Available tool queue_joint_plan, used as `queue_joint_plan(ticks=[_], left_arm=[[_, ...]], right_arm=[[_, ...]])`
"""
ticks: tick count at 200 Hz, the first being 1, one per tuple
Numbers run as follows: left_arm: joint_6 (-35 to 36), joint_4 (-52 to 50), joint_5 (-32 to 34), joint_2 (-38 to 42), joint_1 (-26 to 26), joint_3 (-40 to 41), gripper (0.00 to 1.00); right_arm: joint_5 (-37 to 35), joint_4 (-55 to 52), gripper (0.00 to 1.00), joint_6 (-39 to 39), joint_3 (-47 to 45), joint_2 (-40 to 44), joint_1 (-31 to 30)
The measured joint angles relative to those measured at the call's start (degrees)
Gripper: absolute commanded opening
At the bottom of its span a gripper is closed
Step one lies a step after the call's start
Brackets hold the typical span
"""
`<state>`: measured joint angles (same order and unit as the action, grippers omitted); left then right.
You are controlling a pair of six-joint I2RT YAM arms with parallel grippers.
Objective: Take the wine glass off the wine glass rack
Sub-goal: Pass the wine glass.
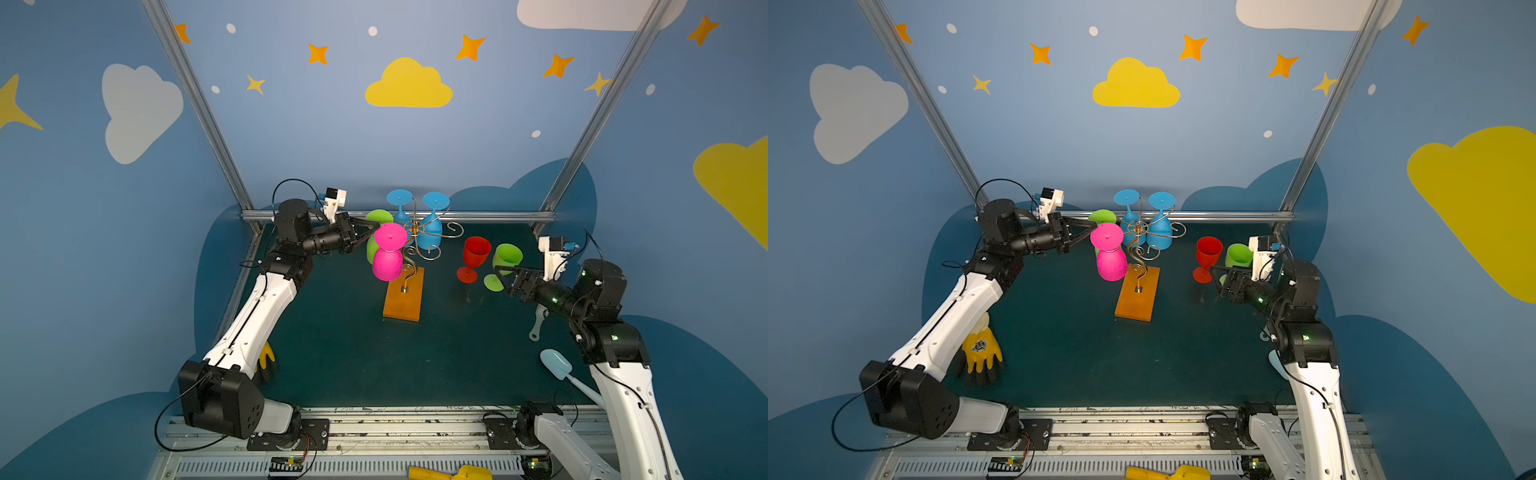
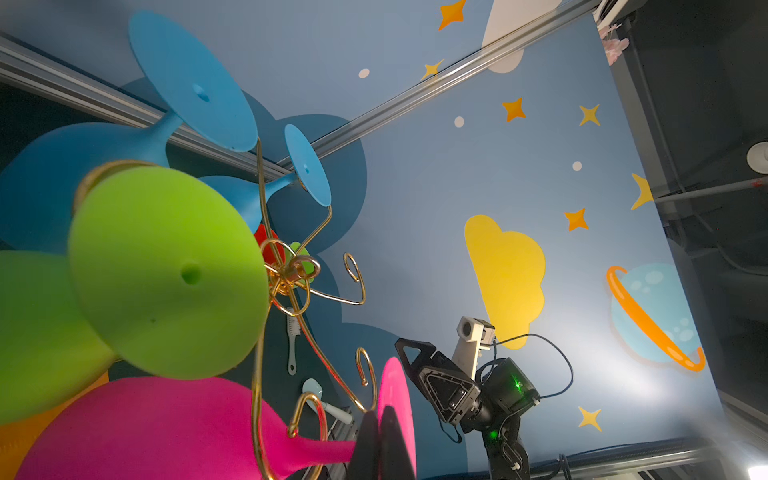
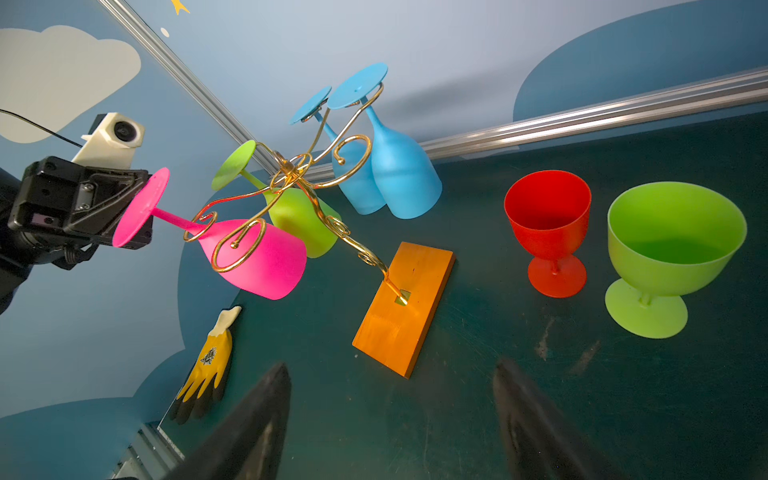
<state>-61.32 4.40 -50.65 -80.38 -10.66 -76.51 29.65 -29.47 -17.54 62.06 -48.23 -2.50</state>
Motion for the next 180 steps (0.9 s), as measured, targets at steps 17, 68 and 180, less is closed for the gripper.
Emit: queue_joint_plan(ticks=[17, 68, 180], left_arm=[[0.0, -0.1, -0.2, 0.6, 0.4, 0.6, 0.03], [0.0, 0.0, -0.2, 1.0, 1.6, 1.8, 0.03], [0.1, 0.4, 1.3, -2.4, 1.6, 0.6, 0.03]], right_arm=[[0.0, 0.0, 0.76, 0.0, 0.0, 0.0, 0.0], [0.0, 0.0, 0.77, 0.0, 0.0, 0.0, 0.0], [0.0, -0.5, 0.76, 0.0, 0.7, 0.3, 0.0]])
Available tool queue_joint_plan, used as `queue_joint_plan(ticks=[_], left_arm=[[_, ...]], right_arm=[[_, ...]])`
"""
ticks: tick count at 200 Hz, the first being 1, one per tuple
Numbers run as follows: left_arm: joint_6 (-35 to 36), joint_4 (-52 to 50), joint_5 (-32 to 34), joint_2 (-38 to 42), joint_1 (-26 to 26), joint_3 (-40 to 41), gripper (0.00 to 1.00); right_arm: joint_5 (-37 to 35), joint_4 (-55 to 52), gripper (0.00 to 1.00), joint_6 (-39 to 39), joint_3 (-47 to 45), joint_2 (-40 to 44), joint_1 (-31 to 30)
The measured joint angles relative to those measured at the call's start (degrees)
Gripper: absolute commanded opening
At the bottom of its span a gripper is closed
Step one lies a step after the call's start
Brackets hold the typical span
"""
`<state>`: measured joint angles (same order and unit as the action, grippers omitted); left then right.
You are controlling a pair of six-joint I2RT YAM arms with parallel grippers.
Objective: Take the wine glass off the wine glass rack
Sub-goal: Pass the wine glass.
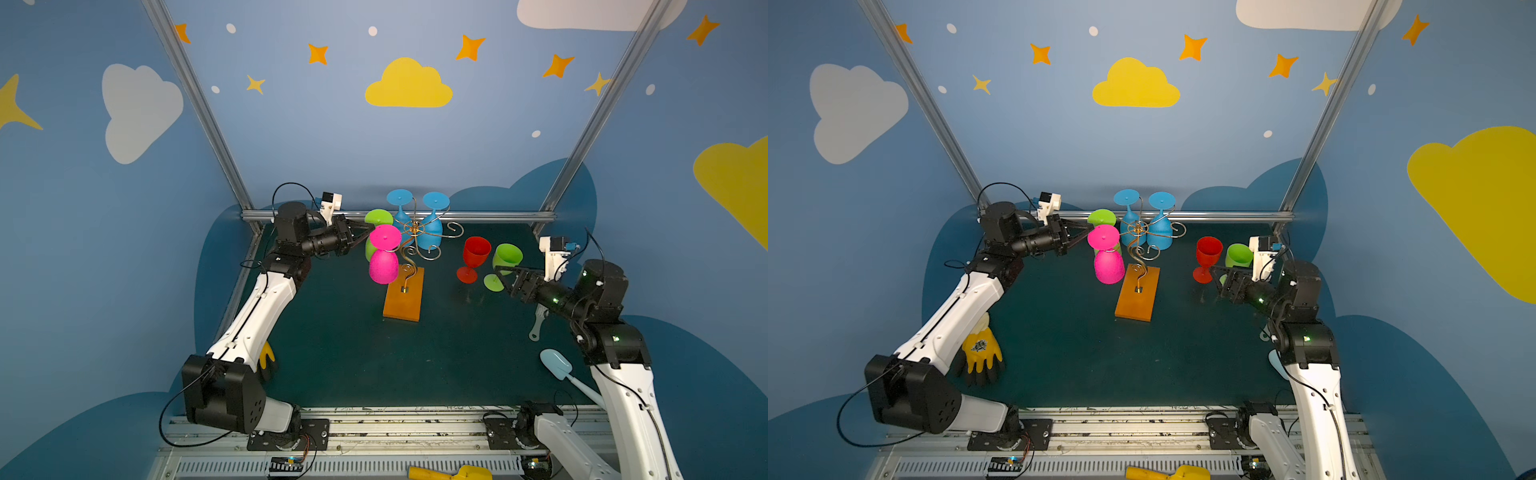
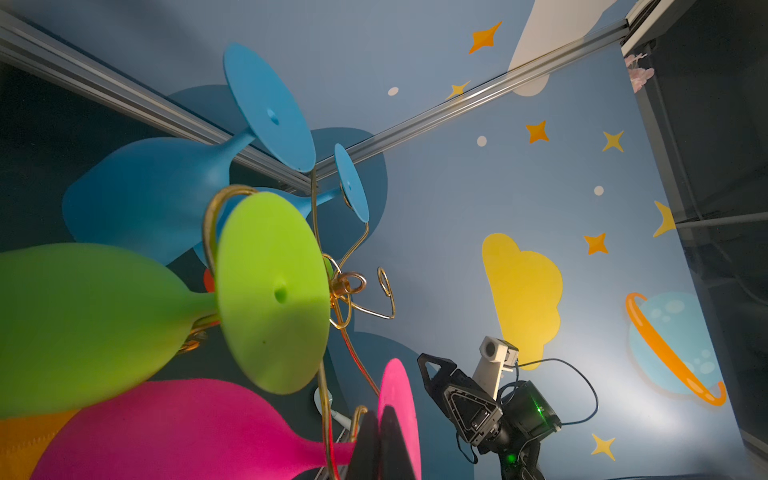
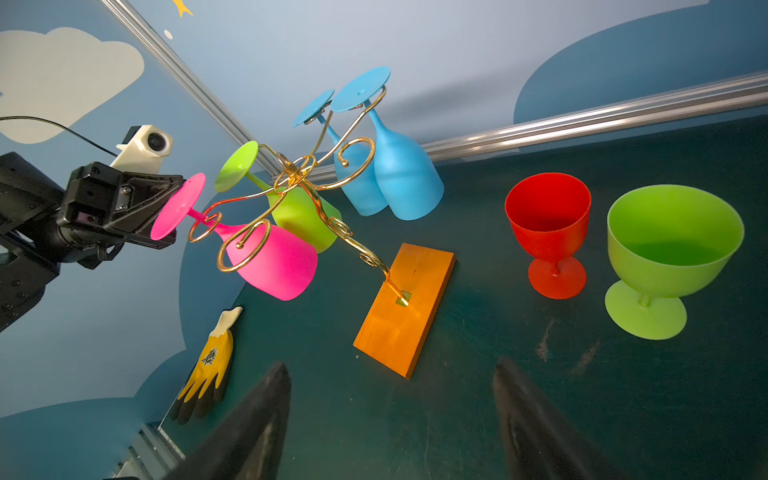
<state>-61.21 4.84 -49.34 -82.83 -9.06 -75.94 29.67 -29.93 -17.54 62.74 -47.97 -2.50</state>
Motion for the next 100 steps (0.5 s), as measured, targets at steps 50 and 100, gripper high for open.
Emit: queue_joint_plan(ticks=[50, 100], left_arm=[[0.6, 0.0, 0.7, -1.3, -1.2, -3.3, 0.03], [1.0, -0.1, 1.3, -4.3, -2.9, -4.9, 0.03]], right_arm=[[0.0, -0.1, 0.77, 0.0, 0.1, 0.0, 0.0], [0.0, -0.3, 0.77, 0.1, 0.1, 0.0, 0.0]])
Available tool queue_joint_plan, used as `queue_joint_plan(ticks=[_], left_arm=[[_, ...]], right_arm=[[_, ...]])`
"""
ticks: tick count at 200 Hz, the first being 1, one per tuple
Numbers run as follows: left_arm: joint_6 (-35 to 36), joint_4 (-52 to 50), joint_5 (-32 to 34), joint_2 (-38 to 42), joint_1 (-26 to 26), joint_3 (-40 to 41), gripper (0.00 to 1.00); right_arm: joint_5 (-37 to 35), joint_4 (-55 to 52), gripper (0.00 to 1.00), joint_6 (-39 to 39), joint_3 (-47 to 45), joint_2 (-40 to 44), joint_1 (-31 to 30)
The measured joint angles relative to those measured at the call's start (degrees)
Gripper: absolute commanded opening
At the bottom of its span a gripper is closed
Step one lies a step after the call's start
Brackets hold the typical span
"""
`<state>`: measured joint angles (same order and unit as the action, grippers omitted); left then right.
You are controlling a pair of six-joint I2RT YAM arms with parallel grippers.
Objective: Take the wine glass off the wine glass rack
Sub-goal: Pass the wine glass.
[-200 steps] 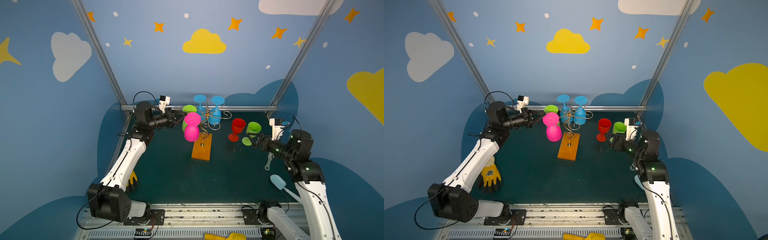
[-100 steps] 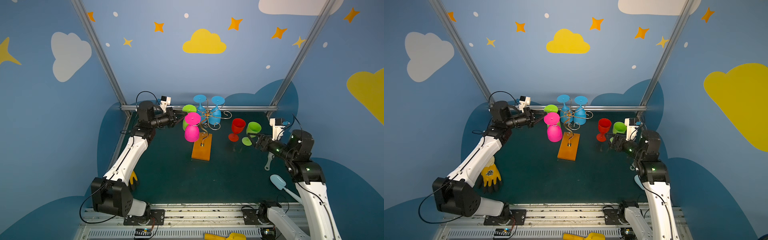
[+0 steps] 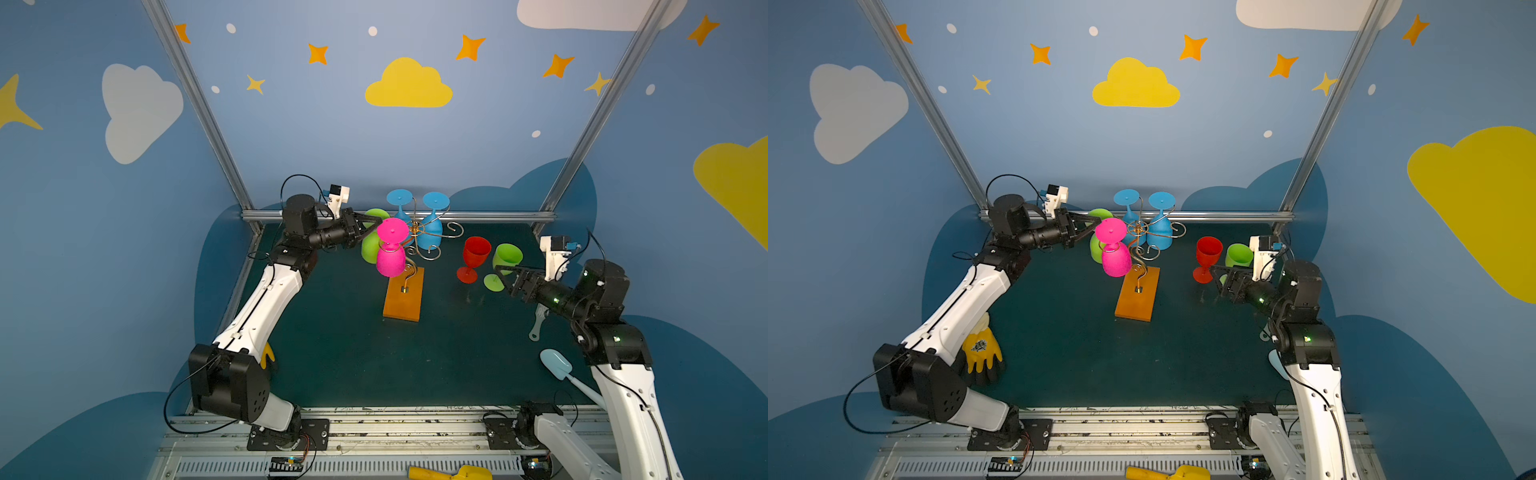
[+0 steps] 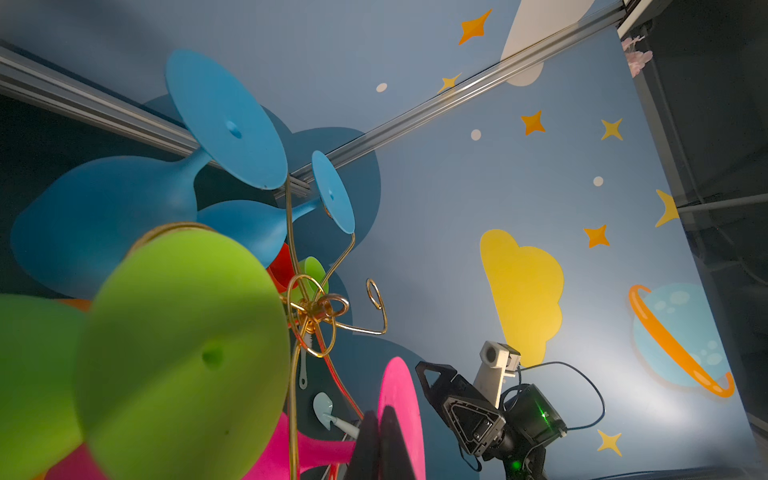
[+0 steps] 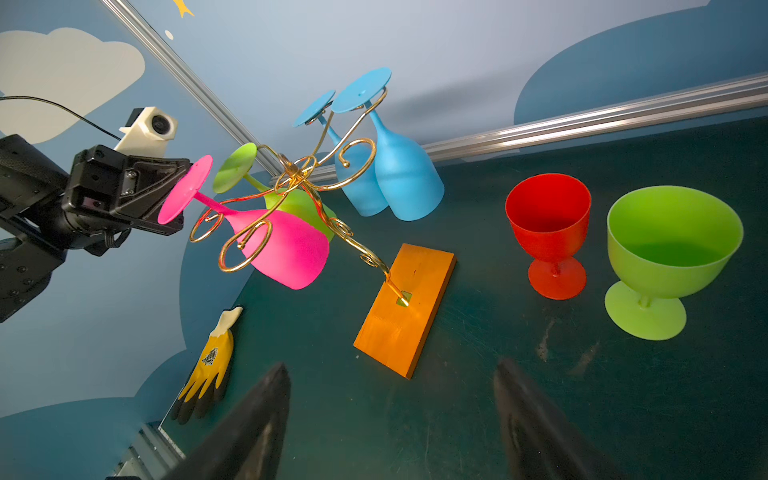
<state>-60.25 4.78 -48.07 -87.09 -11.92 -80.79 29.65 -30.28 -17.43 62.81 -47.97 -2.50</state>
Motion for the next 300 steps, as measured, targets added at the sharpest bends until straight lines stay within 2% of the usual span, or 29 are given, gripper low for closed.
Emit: queue_joint_plan(ticks=[125, 234, 300], left_arm=[[-1.1, 1.2, -3.7, -0.5, -2.1, 0.2, 0.03], [-2.4, 2.7, -5.2, 5.7, -1.8, 5.2, 0.03], [-5.0, 4.3, -6.3, 9.5, 0.2, 7.9, 0.03]], right_arm=[[0.0, -0.4, 0.77, 0.8, 0.0, 0.1, 0.0], [0.0, -0.8, 0.77, 0.8, 0.0, 0.6, 0.0], [1.3, -0.7, 0.76, 1.3, 0.0, 0.6, 0.0]])
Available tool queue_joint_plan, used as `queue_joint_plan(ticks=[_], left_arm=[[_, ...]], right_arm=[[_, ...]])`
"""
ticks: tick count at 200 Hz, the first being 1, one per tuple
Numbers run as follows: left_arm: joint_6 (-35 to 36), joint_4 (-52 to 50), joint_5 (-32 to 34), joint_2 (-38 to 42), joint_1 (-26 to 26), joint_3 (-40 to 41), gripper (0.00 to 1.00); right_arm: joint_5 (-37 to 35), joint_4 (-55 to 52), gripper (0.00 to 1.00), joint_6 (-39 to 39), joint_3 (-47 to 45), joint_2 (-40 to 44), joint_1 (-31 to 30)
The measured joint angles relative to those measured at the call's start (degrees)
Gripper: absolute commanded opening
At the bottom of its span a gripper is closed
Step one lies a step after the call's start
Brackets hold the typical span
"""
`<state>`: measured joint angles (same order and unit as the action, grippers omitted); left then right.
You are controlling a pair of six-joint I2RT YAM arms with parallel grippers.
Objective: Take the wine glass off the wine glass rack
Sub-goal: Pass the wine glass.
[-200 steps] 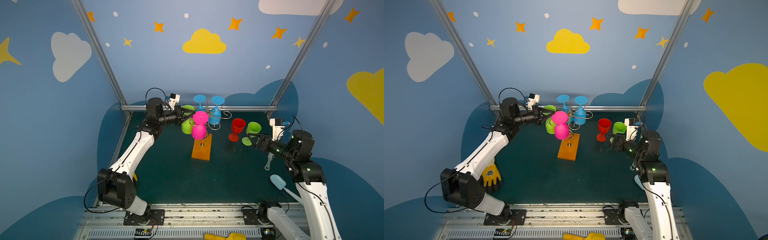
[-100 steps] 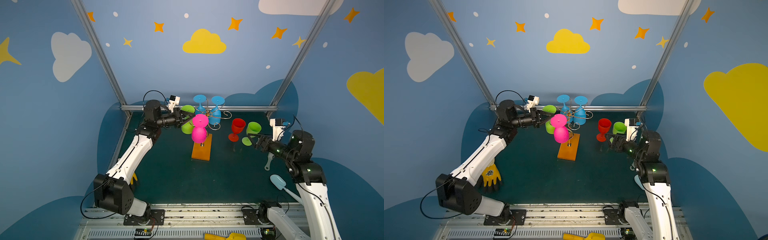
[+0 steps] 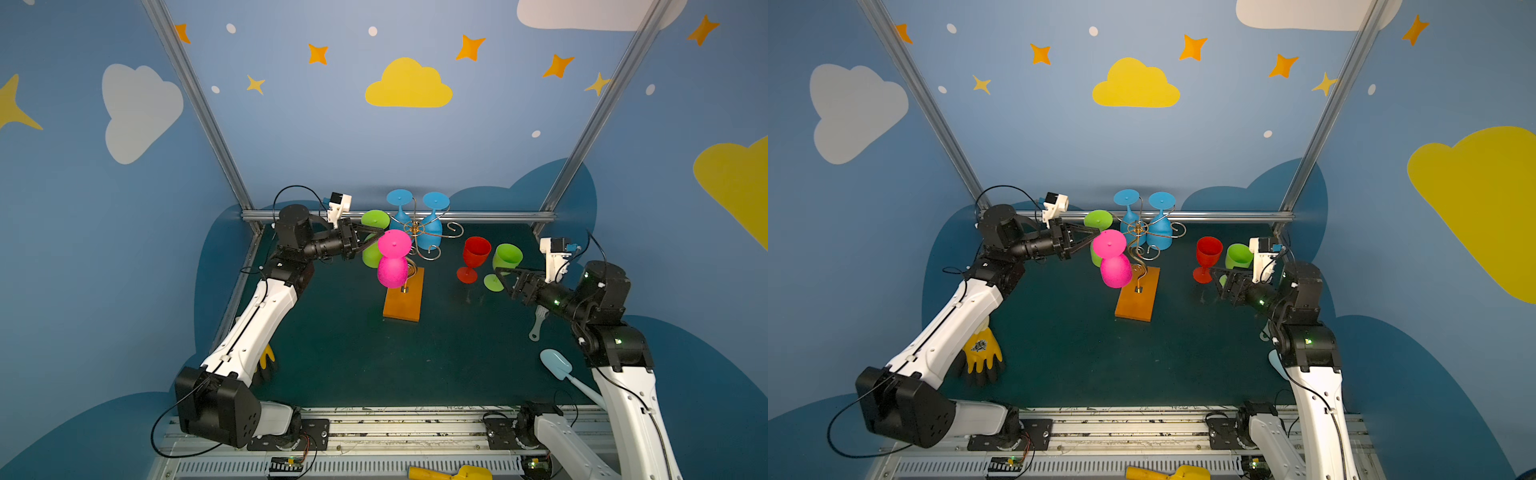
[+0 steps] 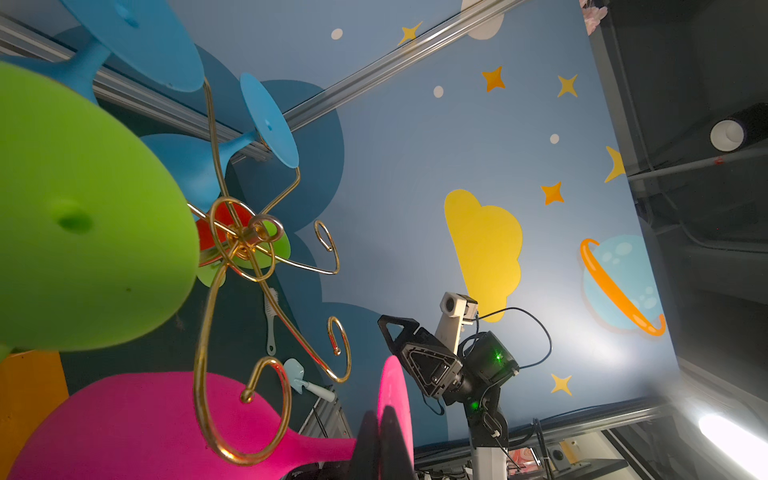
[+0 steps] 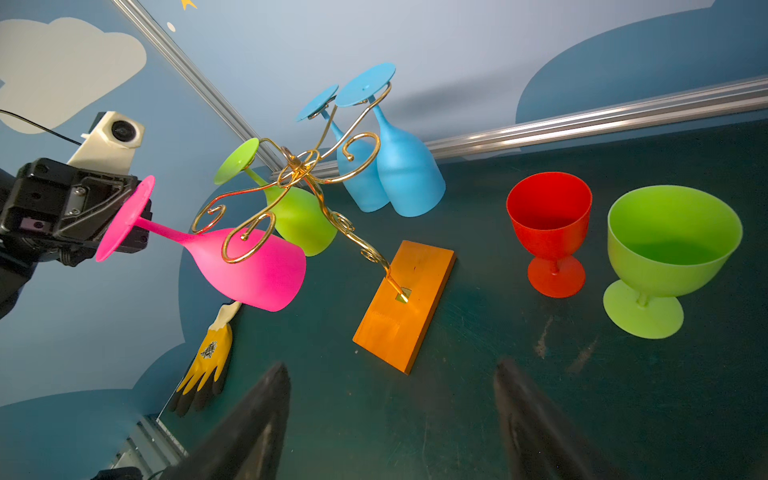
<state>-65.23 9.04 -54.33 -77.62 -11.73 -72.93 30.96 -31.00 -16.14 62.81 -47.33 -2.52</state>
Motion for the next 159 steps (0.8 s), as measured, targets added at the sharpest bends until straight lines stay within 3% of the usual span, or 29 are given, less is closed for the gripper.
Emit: queue_joint_plan(ticks=[64, 159], left_arm=[[-3.0, 2.1, -1.2, 2.1, 0.6, 1.6, 0.03], [-4.7, 1.9, -2.5, 6.4, 2.1, 3.1, 0.03]], right_arm=[[6.3, 2.3, 0.76, 4.0, 0.0, 0.4, -5.8], [1.4, 8.8, 0.77, 14.4, 0.0, 0.5, -27.7]])
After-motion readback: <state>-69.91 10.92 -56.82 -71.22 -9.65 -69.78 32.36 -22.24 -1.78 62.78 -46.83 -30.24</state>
